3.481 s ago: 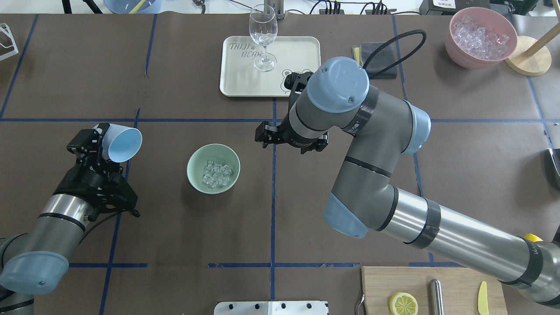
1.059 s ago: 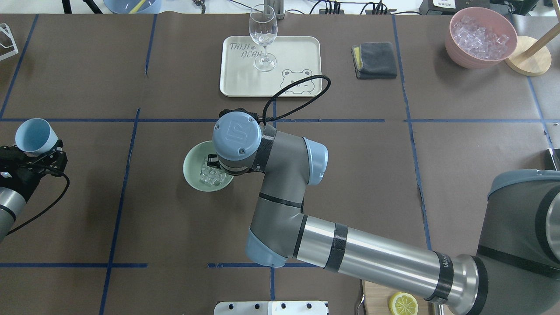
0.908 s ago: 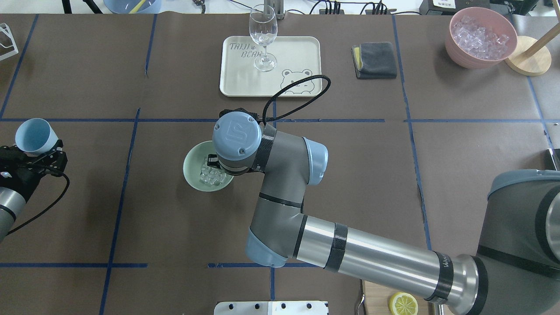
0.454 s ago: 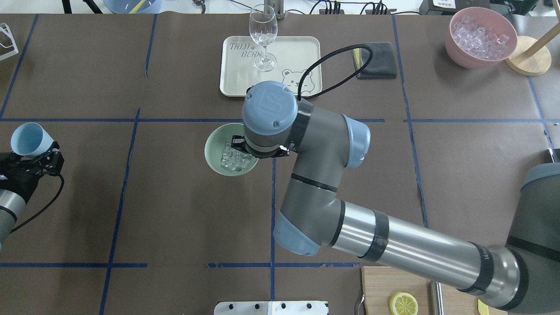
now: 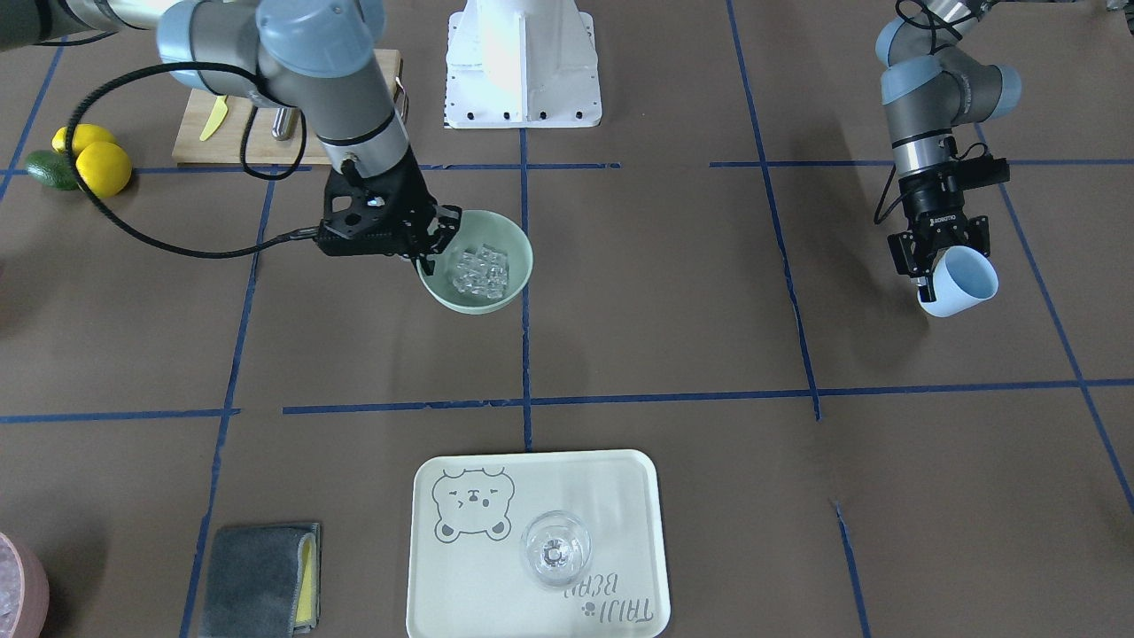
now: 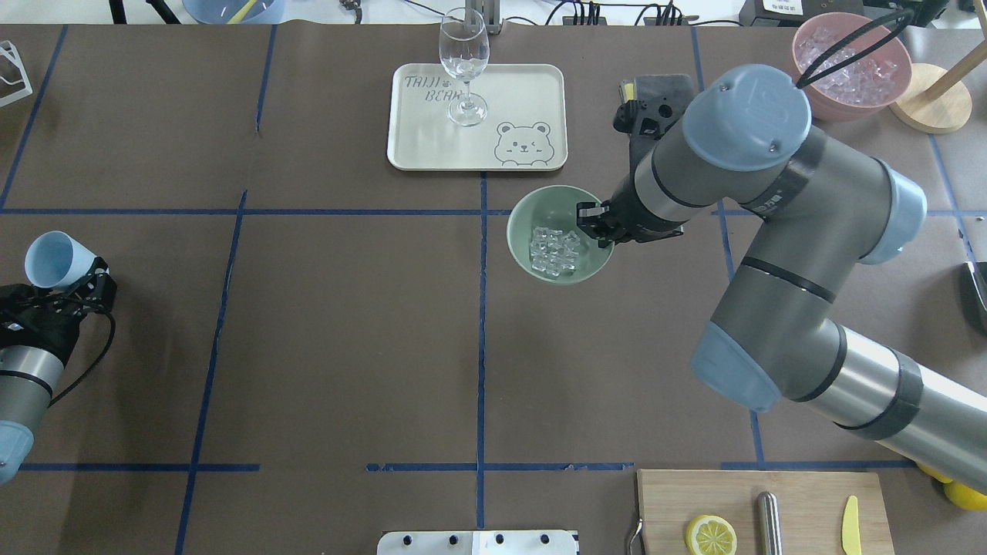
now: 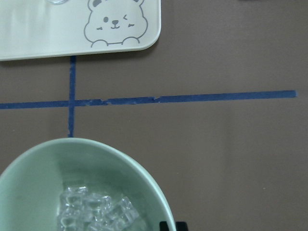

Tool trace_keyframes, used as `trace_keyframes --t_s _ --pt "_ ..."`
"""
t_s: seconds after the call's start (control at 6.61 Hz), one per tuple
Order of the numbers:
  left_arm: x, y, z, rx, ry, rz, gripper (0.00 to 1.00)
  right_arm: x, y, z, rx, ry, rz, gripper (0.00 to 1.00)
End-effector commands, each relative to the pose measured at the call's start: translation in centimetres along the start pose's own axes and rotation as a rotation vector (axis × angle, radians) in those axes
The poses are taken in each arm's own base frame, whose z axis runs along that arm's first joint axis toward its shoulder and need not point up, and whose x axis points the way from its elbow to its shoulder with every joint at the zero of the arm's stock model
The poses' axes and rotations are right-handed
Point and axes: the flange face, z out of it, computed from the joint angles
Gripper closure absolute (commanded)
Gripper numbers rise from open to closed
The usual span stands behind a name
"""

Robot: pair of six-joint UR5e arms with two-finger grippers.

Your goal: Pour ice into bowl

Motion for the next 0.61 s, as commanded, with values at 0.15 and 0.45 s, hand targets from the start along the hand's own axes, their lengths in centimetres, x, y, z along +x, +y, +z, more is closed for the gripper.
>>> trace_keyframes --t_s 0.15,0.45 --pt "0.3 1.0 -0.5 -0.007 0.011 0.011 0.32 6.4 0.1 -0.4 -0.005 0.045 -0.086 1.00" --pt "0.4 0.8 -0.6 -0.007 0.014 0.005 0.00 7.9 0.3 -0.2 -0.009 0.060 -0.105 1.00"
